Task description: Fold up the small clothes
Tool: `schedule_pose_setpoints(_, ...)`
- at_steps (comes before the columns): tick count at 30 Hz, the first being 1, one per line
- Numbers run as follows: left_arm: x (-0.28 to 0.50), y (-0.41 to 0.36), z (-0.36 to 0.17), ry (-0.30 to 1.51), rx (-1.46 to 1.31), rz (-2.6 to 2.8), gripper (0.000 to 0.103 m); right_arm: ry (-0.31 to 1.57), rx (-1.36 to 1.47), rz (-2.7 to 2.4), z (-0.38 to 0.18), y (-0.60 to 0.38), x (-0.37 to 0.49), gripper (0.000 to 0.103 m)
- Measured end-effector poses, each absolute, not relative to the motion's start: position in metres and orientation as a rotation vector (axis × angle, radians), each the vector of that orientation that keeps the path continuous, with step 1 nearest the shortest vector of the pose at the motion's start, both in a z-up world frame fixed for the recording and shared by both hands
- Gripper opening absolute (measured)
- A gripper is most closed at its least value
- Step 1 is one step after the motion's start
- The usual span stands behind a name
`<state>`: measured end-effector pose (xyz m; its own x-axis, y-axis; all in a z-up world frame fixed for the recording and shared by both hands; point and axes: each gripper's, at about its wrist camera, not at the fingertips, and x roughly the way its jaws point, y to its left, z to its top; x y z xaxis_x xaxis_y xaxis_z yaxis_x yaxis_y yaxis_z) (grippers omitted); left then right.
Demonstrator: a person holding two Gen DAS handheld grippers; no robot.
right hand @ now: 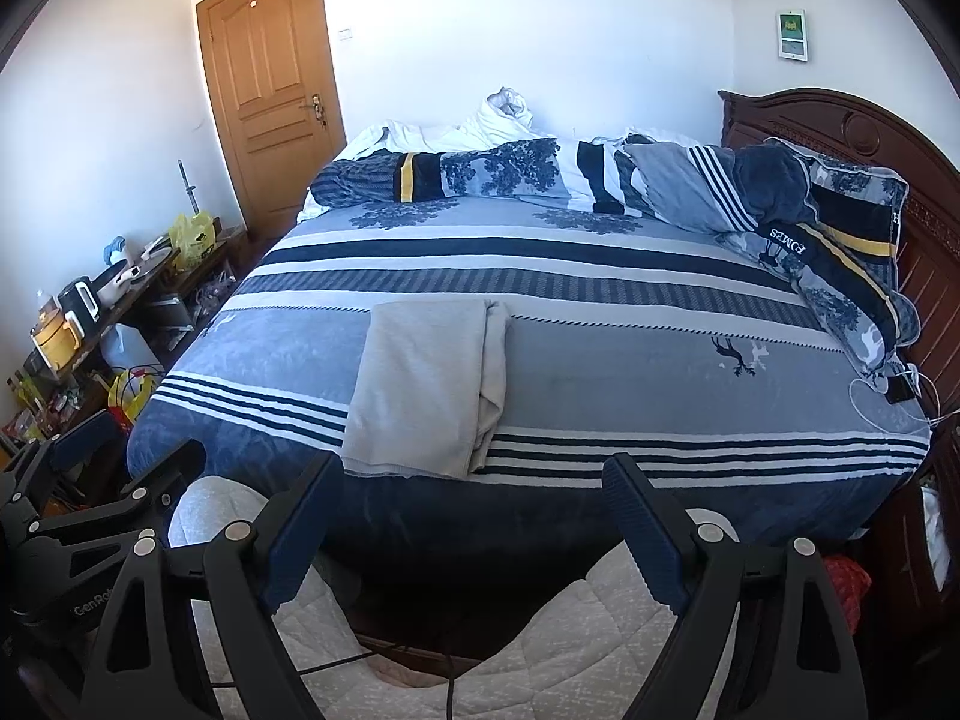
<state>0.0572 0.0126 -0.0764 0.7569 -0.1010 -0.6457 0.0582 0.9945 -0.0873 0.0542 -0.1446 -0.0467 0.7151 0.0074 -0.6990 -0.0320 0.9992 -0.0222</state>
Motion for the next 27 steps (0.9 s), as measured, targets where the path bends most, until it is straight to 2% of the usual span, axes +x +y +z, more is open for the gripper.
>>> schedule_pose_setpoints(27, 0.052, 0.016, -0.083, 0.712, -0.083, -0.069, 0.091, 0.757, -0.060, 0.033, -0.040, -0.133, 0.058, 0.091)
